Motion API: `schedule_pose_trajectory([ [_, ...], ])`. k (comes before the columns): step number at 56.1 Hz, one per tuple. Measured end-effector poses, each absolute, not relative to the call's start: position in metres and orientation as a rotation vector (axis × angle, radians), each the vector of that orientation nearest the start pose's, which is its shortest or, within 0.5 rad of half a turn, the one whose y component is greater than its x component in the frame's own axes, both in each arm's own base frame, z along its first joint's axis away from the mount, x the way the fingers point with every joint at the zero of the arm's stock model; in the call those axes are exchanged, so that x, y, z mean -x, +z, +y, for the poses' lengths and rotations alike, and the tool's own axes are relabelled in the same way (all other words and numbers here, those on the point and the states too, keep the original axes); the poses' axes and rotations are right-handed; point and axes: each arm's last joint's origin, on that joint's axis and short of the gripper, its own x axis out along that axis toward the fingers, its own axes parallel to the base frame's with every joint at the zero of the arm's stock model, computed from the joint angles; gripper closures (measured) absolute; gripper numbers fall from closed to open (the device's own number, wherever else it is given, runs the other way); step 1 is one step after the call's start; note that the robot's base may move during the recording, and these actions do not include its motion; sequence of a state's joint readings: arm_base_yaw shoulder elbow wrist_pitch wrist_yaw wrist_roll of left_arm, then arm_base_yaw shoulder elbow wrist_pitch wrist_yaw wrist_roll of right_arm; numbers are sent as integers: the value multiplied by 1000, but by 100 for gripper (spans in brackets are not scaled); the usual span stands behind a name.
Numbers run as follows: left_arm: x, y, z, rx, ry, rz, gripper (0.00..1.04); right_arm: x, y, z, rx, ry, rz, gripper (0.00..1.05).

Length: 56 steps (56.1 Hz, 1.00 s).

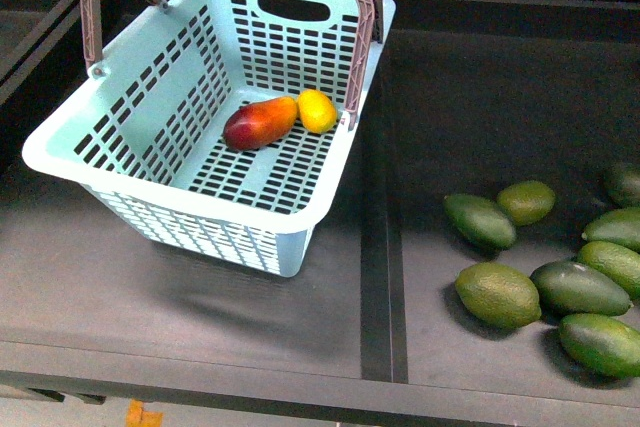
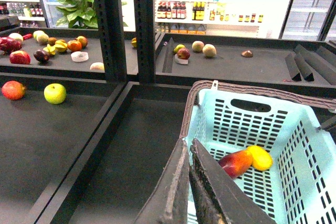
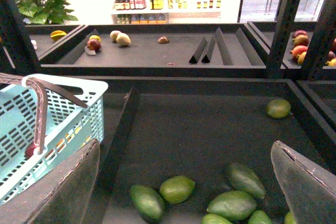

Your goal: Pick lemon and mango into basket

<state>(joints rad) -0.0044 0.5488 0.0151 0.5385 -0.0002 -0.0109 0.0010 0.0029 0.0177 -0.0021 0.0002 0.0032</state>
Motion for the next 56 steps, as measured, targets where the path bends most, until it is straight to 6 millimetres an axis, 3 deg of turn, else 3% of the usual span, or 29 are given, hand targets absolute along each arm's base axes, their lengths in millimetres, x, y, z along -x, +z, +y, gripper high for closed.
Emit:
schedule_pose_trajectory([
  [56,-98,168,0,11,-4,-9,101,-97,169,0,-3,1,-13,9],
])
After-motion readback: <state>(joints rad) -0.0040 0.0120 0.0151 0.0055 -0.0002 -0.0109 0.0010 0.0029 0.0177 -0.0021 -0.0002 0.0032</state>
